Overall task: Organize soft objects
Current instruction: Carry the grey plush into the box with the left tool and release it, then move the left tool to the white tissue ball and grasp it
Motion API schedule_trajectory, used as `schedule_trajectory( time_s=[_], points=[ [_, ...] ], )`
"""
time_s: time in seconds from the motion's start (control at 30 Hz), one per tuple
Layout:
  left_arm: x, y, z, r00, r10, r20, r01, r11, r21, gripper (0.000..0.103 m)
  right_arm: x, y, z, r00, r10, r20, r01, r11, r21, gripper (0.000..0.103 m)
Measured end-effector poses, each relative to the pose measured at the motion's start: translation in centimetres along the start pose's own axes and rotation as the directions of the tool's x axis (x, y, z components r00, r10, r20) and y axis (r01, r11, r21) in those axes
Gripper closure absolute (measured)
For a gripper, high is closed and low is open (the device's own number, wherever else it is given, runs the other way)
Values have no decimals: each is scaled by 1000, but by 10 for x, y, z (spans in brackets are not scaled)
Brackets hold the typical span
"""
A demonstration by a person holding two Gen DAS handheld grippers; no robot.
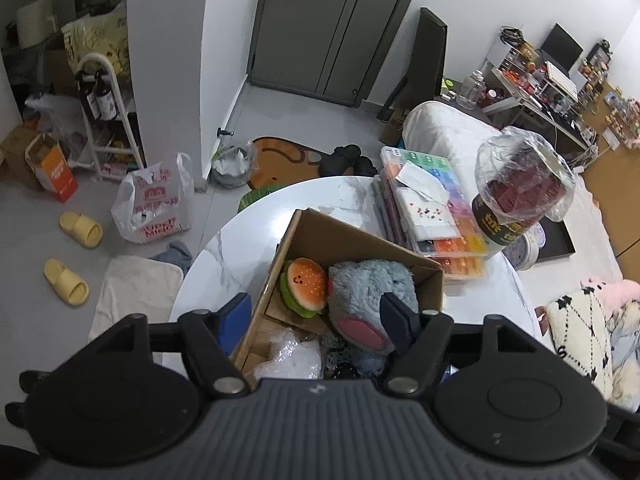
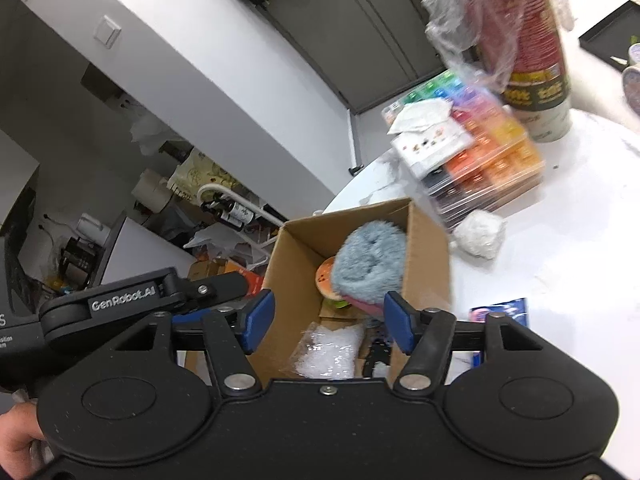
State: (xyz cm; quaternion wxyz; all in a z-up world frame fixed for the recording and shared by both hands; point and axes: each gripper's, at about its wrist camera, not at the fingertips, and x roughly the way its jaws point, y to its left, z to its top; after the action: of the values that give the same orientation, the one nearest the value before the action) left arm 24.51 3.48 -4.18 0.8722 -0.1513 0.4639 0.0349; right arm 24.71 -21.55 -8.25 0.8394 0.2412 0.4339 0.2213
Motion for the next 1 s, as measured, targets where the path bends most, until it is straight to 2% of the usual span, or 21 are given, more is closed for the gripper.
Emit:
schedule_trajectory(
  time_s=[0.2,0.47,0.63,1.0],
  points=[
    [-14,-17,-7,1000,10,21,-11,998,59,25,-23,-8,1,999,-34,34,35,999,-17,31],
    [-31,-27,-16,999,2,33,-4,998,70,22,-48,-17,-3,997,-49,65,51,998,-22,21],
    [-39,-33,-23,999,0,34,-3,997,77,18,-61,-24,-6,995,-57,79,58,998,-14,20],
    [-47,-59,-40,999,-24,36,19,992,125,17,-82,-47,-12,992,-96,81,97,995,-9,15]
  ],
)
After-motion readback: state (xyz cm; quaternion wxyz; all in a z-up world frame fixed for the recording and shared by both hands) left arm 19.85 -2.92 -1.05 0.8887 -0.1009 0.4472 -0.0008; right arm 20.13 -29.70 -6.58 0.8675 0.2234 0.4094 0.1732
